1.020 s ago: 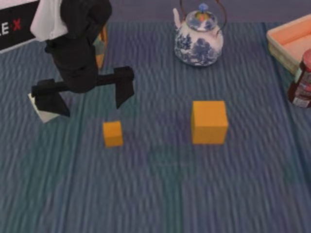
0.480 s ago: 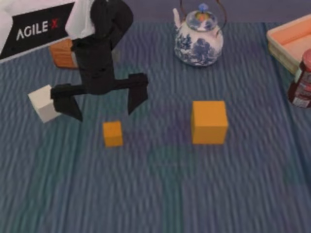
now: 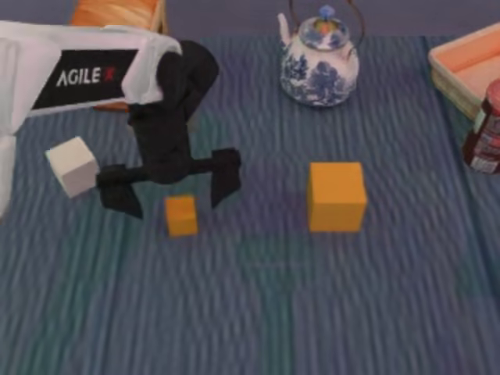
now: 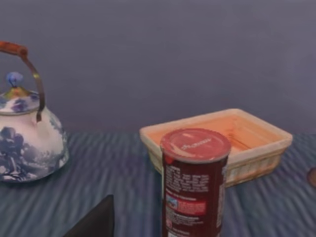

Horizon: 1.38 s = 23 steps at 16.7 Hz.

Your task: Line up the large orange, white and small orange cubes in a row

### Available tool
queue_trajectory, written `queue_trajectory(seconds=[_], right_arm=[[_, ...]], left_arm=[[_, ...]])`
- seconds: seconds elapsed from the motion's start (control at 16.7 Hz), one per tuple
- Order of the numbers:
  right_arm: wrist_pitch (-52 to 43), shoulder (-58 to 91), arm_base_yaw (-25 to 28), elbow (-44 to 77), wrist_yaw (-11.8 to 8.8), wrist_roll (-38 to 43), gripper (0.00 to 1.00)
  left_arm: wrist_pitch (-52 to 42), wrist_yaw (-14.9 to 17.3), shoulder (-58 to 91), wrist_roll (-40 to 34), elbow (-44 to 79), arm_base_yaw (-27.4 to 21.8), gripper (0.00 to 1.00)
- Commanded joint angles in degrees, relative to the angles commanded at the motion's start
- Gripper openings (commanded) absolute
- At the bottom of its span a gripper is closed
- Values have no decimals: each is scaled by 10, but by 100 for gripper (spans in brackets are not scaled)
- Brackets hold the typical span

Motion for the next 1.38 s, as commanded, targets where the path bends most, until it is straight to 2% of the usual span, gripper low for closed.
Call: queue_trajectory(seconds=[0.18,0.42,1.2,1.38], right_arm=[[0,0,0,0,0,0,100],[0,0,0,0,0,0,100],[0,0,0,0,0,0,100],[0,0,0,0,0,0,100]], left_arm=[[46,0,22,0,-28,-1,100],[49,0,24,0,-30,-1,100],[49,0,24,0,-30,-1,2],[49,0,24,0,-30,-1,0]])
